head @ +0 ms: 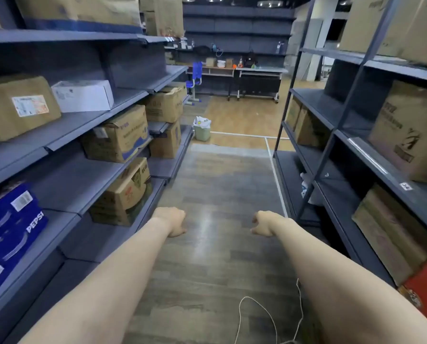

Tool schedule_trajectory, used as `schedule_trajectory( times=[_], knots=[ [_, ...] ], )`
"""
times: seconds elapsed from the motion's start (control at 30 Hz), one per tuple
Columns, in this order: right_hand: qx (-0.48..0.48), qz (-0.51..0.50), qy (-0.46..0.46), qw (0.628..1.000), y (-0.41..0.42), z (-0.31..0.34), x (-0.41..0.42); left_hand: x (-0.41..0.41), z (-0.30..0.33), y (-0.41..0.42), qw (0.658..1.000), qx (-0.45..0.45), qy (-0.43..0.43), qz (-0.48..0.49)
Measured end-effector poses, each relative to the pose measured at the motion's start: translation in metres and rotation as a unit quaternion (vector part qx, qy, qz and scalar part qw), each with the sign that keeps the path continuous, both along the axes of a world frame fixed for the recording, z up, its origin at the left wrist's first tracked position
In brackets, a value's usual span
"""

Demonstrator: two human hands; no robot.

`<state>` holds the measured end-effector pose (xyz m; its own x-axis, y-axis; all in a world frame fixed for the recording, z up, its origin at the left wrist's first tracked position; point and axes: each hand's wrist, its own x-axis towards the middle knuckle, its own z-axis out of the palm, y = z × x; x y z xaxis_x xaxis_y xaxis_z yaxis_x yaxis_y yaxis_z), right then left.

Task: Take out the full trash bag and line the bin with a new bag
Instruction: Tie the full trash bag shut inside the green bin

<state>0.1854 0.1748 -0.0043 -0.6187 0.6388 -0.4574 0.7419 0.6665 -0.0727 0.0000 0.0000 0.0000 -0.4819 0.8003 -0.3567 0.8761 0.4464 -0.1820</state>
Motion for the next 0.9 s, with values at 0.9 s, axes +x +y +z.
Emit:
schedule_trajectory(
  times=[0.9],
  knots=[
    [0.022, -0.042, 0.025, 0.999, 0.467, 0.031, -0.330, -0.333, 0.031, 0.494, 0.997, 0.035, 0.038, -0.054]
  ],
)
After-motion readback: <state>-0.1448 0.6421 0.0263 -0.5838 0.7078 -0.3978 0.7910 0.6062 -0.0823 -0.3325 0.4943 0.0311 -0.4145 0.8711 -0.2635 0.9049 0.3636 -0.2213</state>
